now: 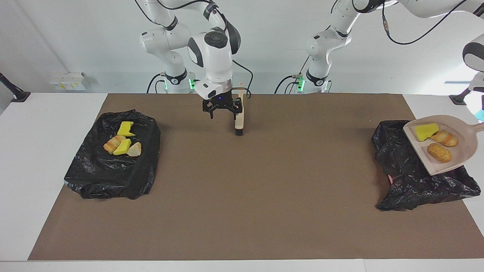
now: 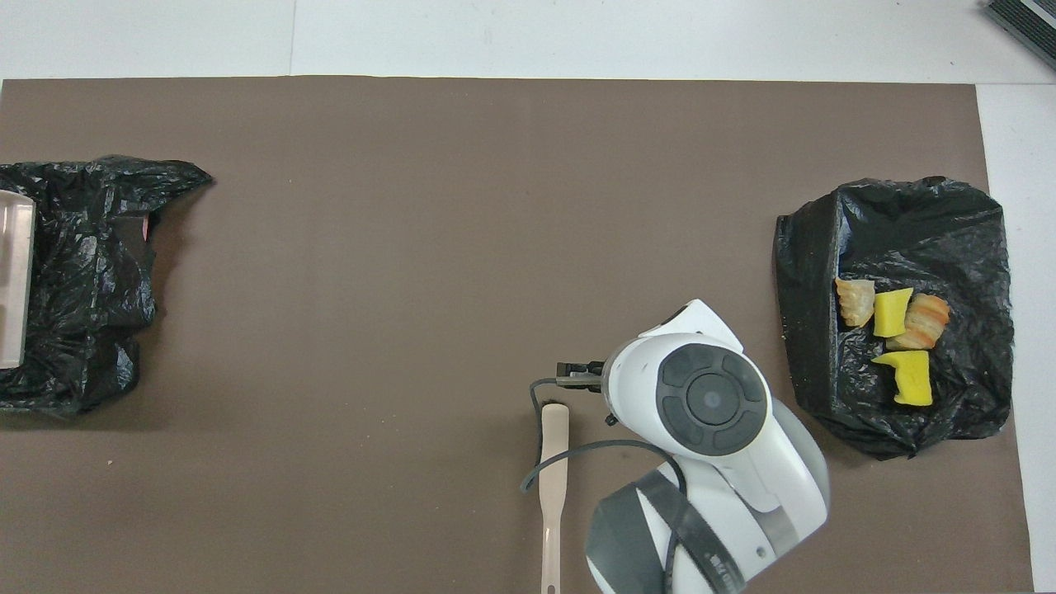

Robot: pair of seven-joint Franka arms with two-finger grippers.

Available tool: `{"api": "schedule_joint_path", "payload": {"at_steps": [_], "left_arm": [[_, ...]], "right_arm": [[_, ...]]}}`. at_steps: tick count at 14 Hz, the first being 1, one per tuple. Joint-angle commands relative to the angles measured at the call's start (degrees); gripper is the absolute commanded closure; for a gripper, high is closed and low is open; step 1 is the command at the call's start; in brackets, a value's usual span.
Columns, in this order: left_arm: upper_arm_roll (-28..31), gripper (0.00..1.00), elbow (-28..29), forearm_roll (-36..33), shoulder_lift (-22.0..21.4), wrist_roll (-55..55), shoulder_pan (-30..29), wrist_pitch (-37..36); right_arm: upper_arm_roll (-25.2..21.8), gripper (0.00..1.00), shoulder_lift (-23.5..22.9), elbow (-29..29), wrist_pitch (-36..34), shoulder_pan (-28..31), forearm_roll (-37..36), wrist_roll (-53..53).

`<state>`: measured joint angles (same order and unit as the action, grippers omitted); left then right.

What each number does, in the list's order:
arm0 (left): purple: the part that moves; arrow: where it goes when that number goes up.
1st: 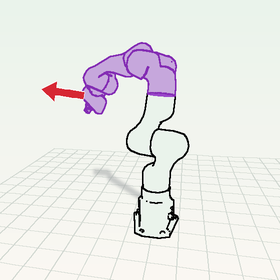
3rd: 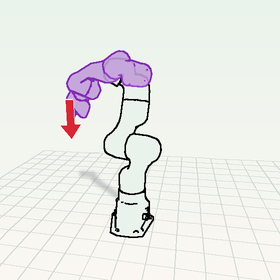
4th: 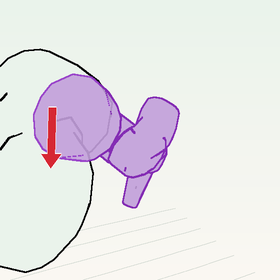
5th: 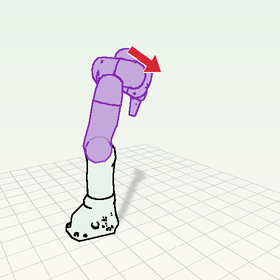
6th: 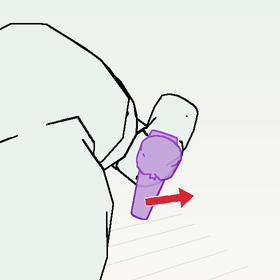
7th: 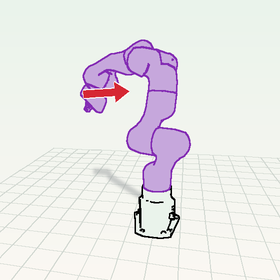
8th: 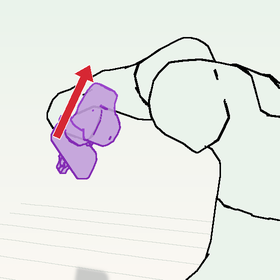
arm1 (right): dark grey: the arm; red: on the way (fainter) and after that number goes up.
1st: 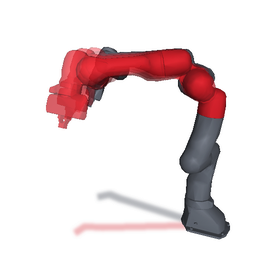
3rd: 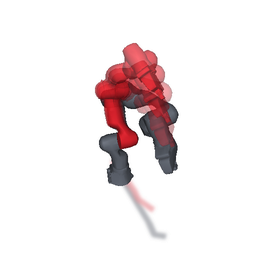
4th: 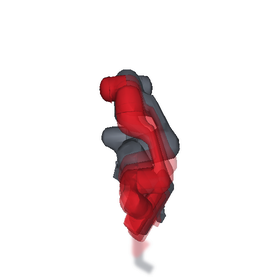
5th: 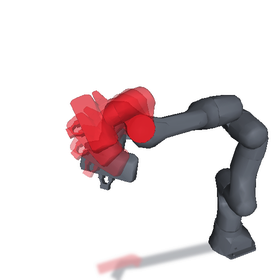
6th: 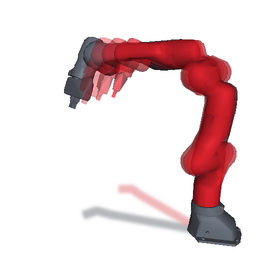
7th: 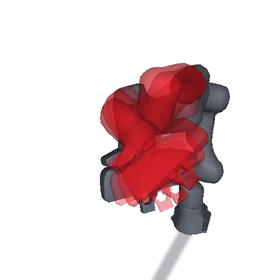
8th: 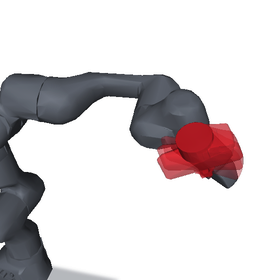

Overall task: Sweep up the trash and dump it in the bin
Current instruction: 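Tip the dustpan into the bag while the right gripper drops the brush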

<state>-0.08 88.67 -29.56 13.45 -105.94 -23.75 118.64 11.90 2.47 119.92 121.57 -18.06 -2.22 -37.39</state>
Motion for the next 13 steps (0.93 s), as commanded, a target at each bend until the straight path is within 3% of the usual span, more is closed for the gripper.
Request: {"api": "schedule_joint_path", "payload": {"at_steps": [1,4,7,13], "left_arm": [[0.5,1.00,4.9,-8.4,-2.8,4.1,0.6,5.6],[0.5,1.00,12.0,-14.3,-7.6,6.2,0.9,12.4],[0.4,1.00,12.5,-19.6,-9.3,9.3,2.7,12.1],[0.0,1.00,11.9,-22.5,-12.5,9.1,4.2,11.2]], "right_arm": [[0.8,0.00,0.0,-3.9,-1.4,4.6,-1.6,1.2],[0.7,0.00,0.3,-6.9,-3.9,6.2,-1.6,2.8],[0.8,0.00,1.2,-8.0,-5.5,9.1,-1.5,4.7],[-0.2,0.00,2.1,-12.9,-12.3,13.1,-1.4,10.7]]}}
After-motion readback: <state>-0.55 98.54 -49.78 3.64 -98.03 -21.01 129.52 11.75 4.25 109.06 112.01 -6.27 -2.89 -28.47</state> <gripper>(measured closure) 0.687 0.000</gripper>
